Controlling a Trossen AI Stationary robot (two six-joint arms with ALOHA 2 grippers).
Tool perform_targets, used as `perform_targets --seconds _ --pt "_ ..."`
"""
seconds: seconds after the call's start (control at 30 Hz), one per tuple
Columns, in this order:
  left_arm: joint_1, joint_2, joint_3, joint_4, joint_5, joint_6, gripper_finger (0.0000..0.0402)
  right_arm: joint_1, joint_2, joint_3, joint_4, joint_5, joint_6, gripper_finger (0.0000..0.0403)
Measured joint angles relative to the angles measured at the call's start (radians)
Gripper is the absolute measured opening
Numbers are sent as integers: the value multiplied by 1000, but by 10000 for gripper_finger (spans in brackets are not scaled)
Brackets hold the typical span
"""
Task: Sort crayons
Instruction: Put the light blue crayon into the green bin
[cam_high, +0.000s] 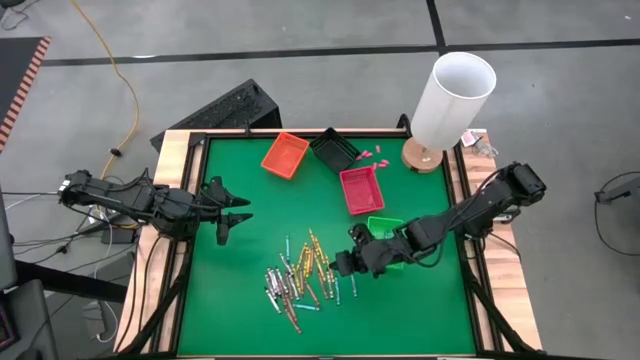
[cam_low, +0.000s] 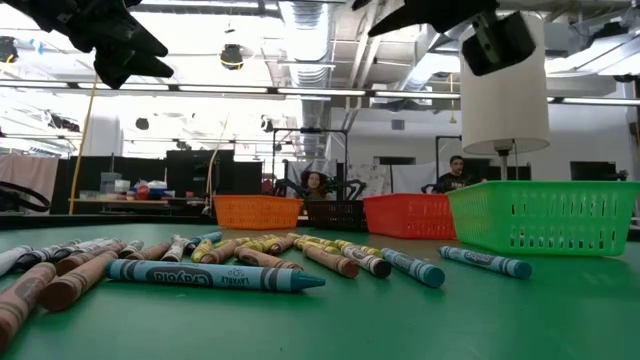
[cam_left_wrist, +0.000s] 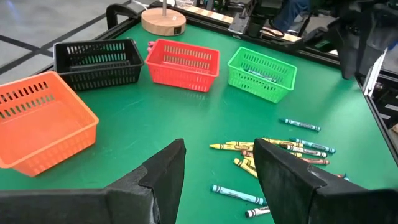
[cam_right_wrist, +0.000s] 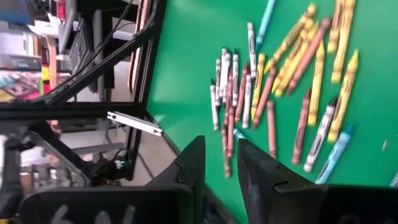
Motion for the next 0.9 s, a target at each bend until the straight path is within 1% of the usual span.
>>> perform_targets --seconds 0.17,0.3,0.37,0.53,0.67,0.77,0.9 --pt "0 0 0 0 -1 0 180 -46 0 0 9 5 -162 98" --pt "0 0 0 0 -3 0 180 -70 0 0 53 5 -388 98" --pt "0 0 0 0 -12 0 180 -76 0 0 90 4 -470 98" --pt "0 0 0 0 -18 0 180 -83 0 0 214 -3 -608 98" --pt "0 0 0 0 -19 0 180 -90 0 0 223 -3 -706 98" --pt "0 0 0 0 -19 0 180 -105 0 0 226 -3 -716 98" --pt "0 0 0 1 -19 0 180 -131 0 0 186 -2 -633 98"
